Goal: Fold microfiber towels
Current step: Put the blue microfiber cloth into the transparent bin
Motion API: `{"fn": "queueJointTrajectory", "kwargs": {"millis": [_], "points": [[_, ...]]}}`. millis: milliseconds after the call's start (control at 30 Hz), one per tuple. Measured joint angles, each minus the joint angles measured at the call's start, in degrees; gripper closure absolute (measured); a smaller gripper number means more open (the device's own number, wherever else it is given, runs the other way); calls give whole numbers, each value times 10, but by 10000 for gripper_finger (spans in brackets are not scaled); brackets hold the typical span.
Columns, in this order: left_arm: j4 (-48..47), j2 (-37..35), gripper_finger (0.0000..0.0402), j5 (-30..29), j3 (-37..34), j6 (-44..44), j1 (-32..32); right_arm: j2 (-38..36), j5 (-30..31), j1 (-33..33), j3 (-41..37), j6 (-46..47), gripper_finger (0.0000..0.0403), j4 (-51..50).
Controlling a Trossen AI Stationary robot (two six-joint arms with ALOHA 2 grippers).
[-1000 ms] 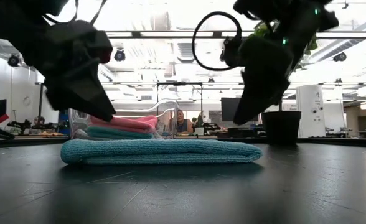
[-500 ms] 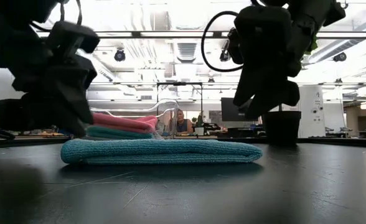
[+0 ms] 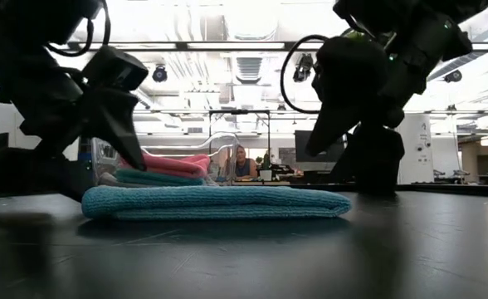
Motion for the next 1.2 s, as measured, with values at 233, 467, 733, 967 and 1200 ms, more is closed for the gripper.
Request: {"fn": "queueJointTrajectory", "kwargs": {"millis": [233, 467, 733, 967, 1200], "points": [[69, 42, 127, -12, 2, -2, 8, 21, 29, -1, -10, -7, 57, 28], [119, 72, 139, -19, 5, -2, 15, 88, -3, -5, -10, -13, 62, 136], [118, 107, 171, -27, 28, 23, 17, 119, -22, -6, -10, -16, 74, 224], [115, 110, 232, -41, 38, 51, 16, 119, -23, -6, -11, -16, 148, 244], [115, 110, 315, -55, 39, 75, 16, 119, 9, -6, -11, -23, 250, 246]]}}
